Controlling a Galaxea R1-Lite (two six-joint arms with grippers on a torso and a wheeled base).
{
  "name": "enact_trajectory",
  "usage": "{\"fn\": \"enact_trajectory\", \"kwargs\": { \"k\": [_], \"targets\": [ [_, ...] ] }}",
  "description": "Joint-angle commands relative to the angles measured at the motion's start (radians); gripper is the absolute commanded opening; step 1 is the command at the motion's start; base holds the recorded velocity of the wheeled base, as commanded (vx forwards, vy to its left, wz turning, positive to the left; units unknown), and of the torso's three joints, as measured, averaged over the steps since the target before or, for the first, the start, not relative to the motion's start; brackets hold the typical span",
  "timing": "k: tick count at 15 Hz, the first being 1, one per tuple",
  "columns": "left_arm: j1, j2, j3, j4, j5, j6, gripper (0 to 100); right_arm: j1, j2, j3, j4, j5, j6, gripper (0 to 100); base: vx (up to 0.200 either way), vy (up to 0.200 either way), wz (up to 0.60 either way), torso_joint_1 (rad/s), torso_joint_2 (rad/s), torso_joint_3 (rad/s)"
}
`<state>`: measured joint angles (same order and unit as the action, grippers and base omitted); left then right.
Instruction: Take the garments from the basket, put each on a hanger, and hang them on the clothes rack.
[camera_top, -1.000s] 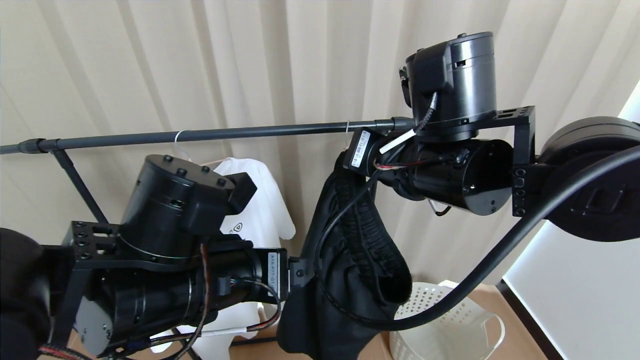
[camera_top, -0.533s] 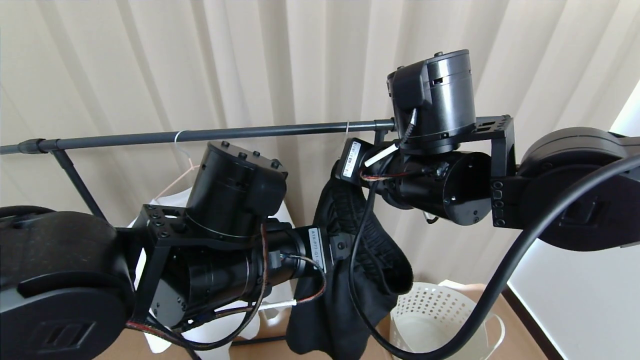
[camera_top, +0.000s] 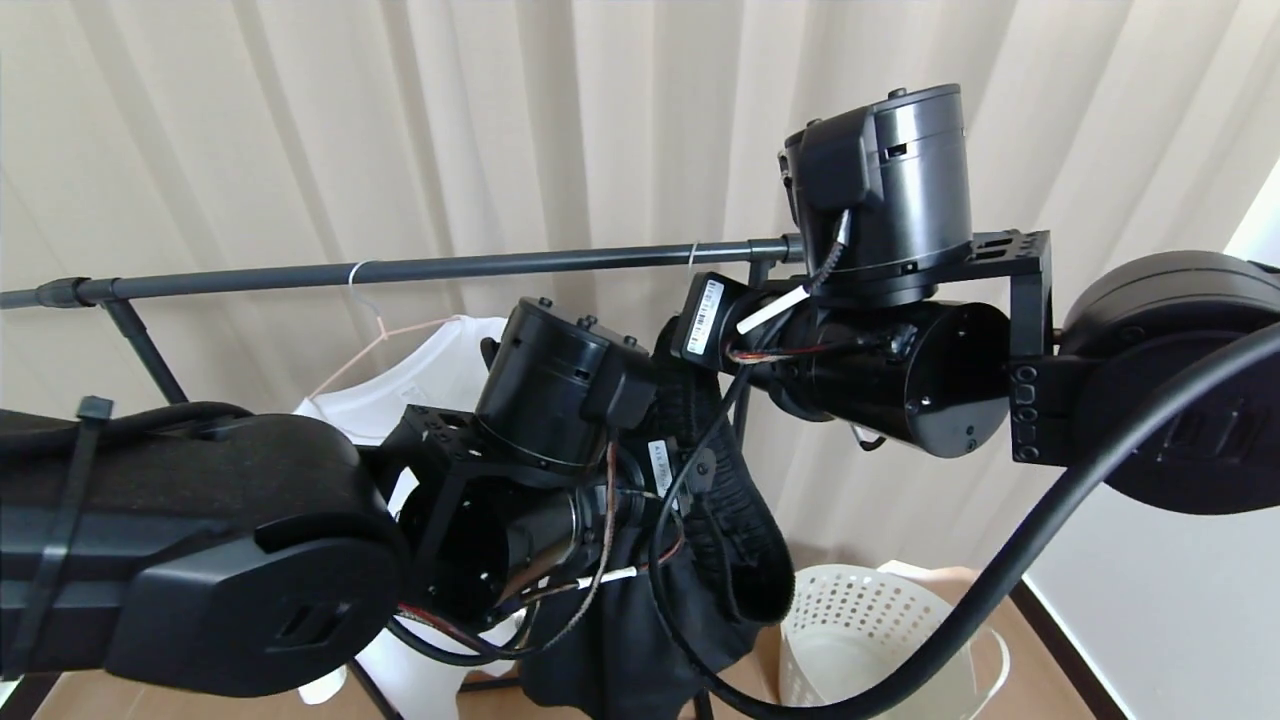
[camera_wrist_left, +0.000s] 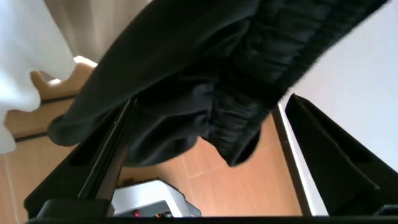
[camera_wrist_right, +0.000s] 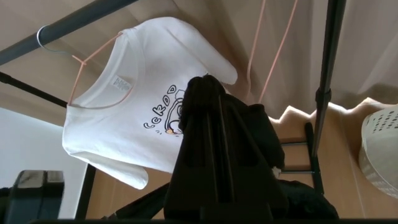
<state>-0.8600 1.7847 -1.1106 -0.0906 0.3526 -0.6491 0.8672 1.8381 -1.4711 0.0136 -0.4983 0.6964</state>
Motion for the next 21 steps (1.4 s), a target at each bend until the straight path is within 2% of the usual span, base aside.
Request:
{"fn": "enact_trajectory", "kwargs": {
  "k": [1,3,9,13,16,17,20,21],
  "targets": [
    [0.001,0.044,0.003,0.003,0.082,0.008,100,-0.001,-0.036,0.002,0.002,0.000,-0.001,0,0.000,0.000,0.00,0.000,0.00,0.000],
    [0.001,0.050,0.046,0.005,0.140,0.026,100,-0.004,-0.059,0.002,0.003,0.000,-0.003,0,0.000,0.000,0.00,0.000,0.00,0.000],
    [-0.001,0.033,0.216,0.003,0.144,0.045,100,-0.063,-0.126,0.011,0.008,0.000,-0.009,0,0.000,0.000,0.00,0.000,0.00,0.000],
    [-0.063,-0.021,0.339,0.002,0.146,0.048,100,-0.113,-0.138,0.011,0.008,0.000,-0.018,0,0.000,0.000,0.00,0.000,0.00,0.000],
    [-0.073,-0.073,0.377,0.002,0.144,0.049,100,-0.129,-0.151,0.020,0.008,0.000,-0.021,0,0.000,0.000,0.00,0.000,0.00,0.000],
    [-0.070,-0.091,0.379,0.003,0.144,0.052,0,-0.137,-0.161,0.031,0.008,0.000,-0.028,0,0.000,0.000,0.00,0.000,0.00,0.000],
    [-0.027,-0.223,0.368,0.002,0.144,0.129,0,-0.159,-0.217,0.097,0.006,0.000,-0.133,0,0.000,0.000,0.00,0.000,0.00,0.000],
    [0.001,-0.263,0.348,0.002,0.143,0.166,0,-0.160,-0.240,0.144,0.008,0.000,-0.202,0,0.000,0.000,0.00,0.000,0.00,0.000]
  ]
}}
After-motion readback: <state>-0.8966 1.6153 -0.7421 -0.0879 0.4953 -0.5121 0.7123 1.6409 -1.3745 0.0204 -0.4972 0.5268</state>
